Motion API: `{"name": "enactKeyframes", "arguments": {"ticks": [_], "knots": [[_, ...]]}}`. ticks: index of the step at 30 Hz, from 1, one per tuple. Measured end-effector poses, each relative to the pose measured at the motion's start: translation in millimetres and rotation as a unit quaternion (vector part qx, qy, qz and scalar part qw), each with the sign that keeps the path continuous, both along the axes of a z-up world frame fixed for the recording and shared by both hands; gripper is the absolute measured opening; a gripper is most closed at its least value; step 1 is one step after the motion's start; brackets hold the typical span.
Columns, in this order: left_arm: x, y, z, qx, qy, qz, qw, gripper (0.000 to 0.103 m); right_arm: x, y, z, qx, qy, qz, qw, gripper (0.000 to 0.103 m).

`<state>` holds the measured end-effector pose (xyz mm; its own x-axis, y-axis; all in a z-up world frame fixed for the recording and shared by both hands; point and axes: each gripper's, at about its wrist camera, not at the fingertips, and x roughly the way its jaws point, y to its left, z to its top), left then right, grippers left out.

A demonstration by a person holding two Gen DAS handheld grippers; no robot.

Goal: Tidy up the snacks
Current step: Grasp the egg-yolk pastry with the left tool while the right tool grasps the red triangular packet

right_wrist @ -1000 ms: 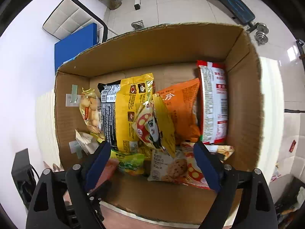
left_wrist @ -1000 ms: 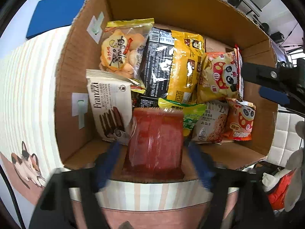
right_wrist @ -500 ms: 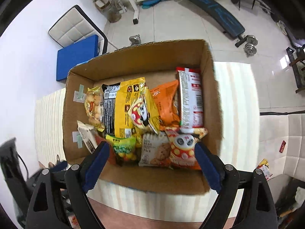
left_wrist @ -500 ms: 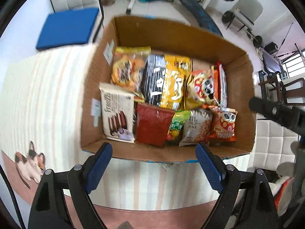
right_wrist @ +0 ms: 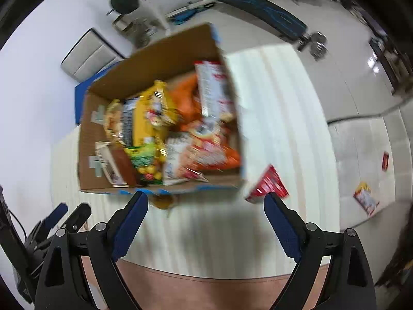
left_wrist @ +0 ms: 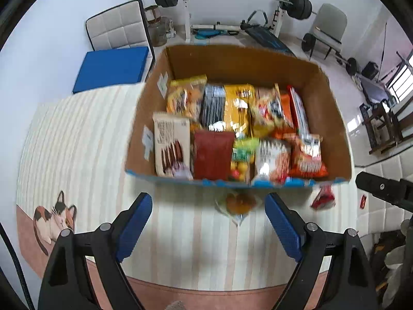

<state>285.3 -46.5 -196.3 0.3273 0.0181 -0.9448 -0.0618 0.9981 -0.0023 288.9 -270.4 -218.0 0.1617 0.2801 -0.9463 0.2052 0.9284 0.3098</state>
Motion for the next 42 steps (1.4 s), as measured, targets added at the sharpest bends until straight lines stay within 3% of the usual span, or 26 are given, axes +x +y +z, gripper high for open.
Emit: {"name": "enactKeyframes", "arguments": {"ticks": [12,24,31,33,34,35,37,38,42], "knots": [[1.6,-27.5,-84.1,0.024,0.078,-0.024,0.9964,0.090,-10.2,-43.5,-100.5,0.026,0.056,-0.059,0.996,0.094],[21.8,-60.8,-133.7,0.036,0.117,-0.089,0.9885,0.090,0.9,-54.4,-135.7,0.043,0.076,-0.064,0.994,0.090],[27.2,-79.8,-145.6,0.029,0.126,-0.113,0.9851,0.089,0.9,-53.8,-142.5,0.043,0.083,-0.061,0.994,0.078],[27.5,-83.1,-148.2,0.029,0.127,-0.113,0.9850,0.077,2.4,-54.5,-141.7,0.040,0.083,-0.060,0.994,0.070],[26.2,-85.6,-148.9,0.024,0.130,-0.111,0.9850,0.059,4.5,-55.2,-141.3,0.037,0.084,-0.060,0.994,0.062],[26.0,-85.4,-151.3,0.020,0.137,-0.107,0.9846,0.054,3.9,-55.9,-141.4,0.038,0.084,-0.059,0.994,0.061],[25.5,-85.7,-150.5,0.013,0.134,-0.102,0.9857,0.053,-1.4,-51.1,-141.4,0.038,0.086,-0.060,0.994,0.056],[24.4,-85.5,-151.0,0.010,0.135,-0.099,0.9859,0.053,-2.4,-50.9,-140.9,0.038,0.087,-0.059,0.994,0.048],[15.5,-76.8,-153.6,-0.002,0.141,-0.087,0.9862,0.053,-9.2,-46.2,-137.4,0.039,0.094,-0.044,0.994,0.041]]}}
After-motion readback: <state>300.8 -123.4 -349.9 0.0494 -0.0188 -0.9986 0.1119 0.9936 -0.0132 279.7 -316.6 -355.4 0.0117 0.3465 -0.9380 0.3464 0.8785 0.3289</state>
